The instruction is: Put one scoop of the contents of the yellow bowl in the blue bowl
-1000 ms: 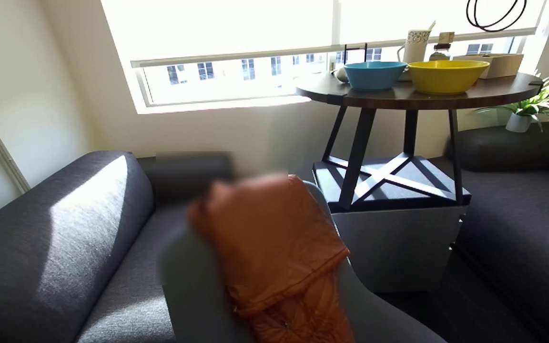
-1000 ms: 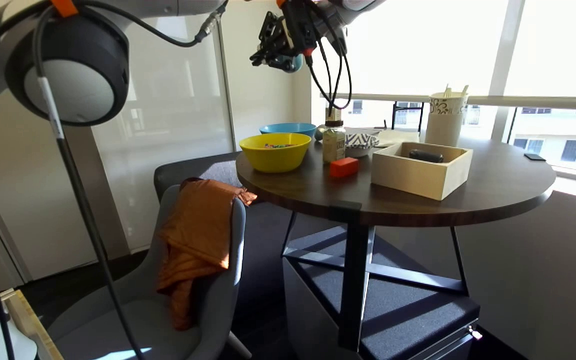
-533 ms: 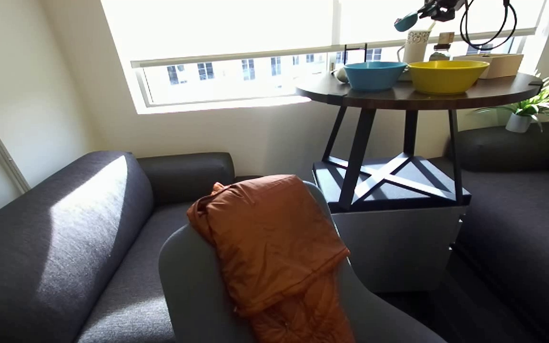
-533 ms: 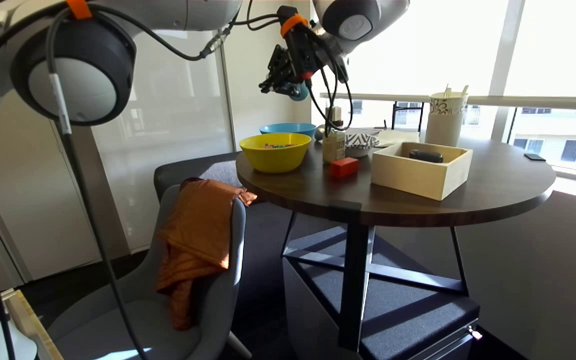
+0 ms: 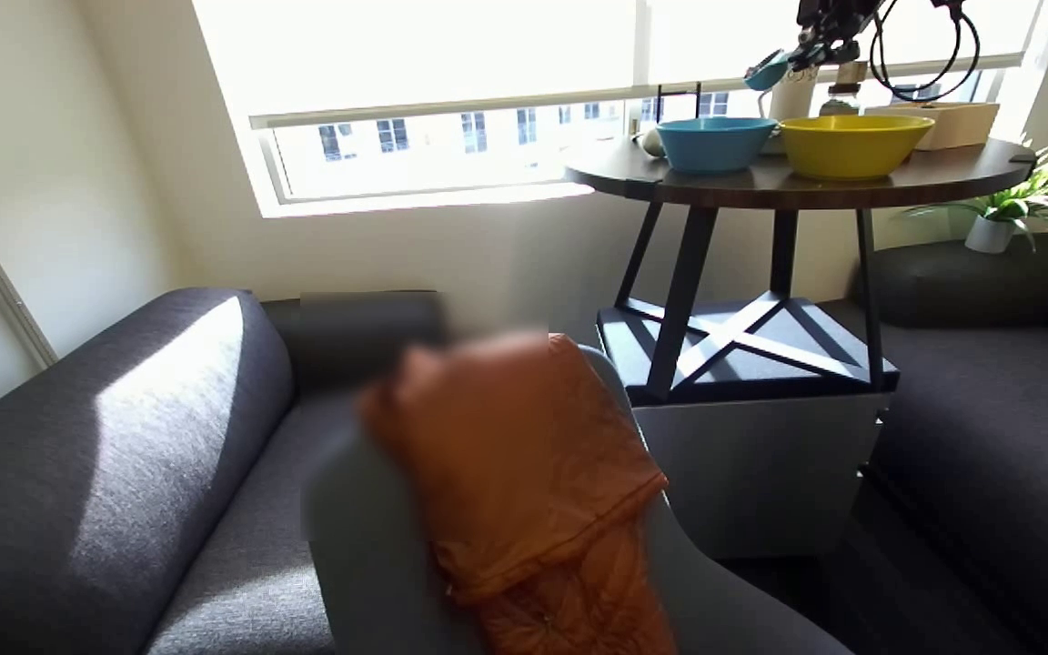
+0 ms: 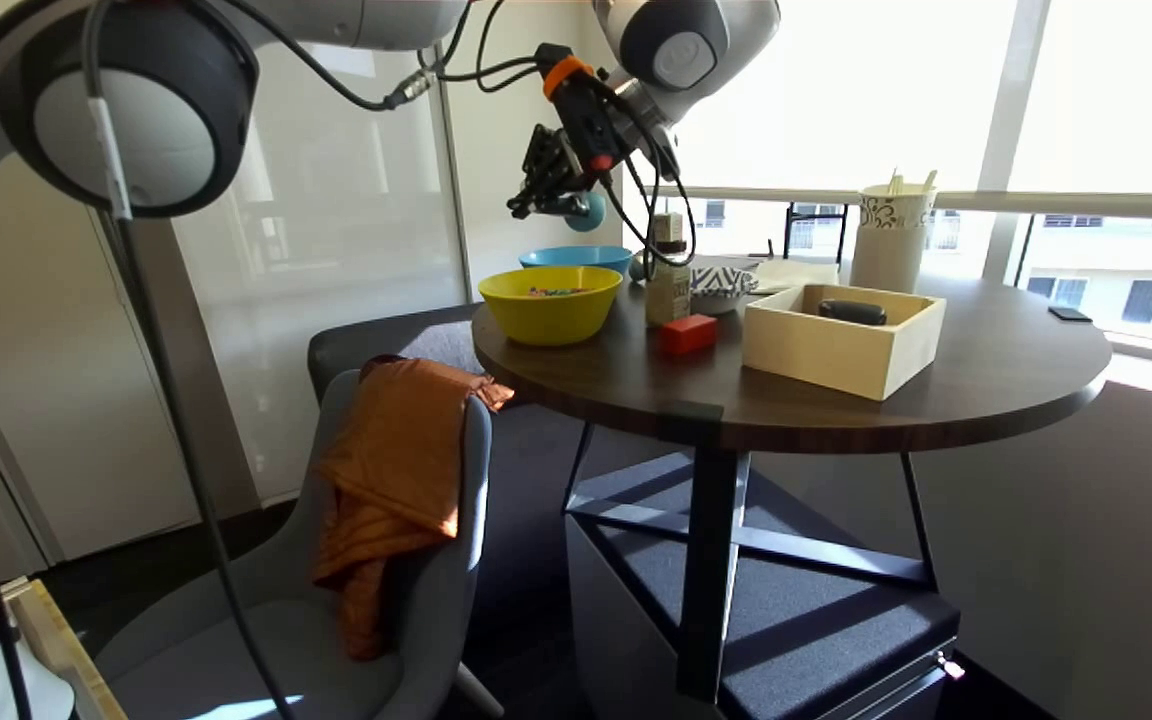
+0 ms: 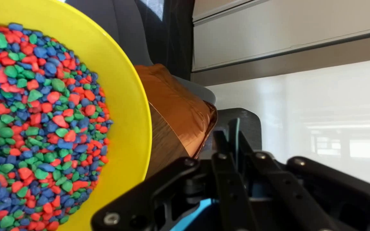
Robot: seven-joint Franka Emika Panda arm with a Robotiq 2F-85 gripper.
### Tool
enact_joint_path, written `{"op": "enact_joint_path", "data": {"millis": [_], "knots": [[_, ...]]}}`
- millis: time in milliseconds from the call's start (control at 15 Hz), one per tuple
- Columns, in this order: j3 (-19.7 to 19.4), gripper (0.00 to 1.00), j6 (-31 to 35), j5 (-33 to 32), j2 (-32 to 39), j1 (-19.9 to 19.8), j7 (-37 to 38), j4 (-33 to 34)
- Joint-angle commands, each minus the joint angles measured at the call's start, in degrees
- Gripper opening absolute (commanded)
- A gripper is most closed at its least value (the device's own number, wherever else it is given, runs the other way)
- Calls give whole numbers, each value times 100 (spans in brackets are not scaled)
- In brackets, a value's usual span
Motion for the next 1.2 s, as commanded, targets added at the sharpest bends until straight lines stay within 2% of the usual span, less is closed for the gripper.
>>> {"op": "enact_joint_path", "data": {"millis": [0, 667, 1133], "knots": [[-103, 2, 285, -598, -637, 67, -359, -673], [-3, 2, 1227, -1498, -1450, 93, -754, -1651], [17, 2, 1006, -1828, -1509, 321, -638, -1529]]}}
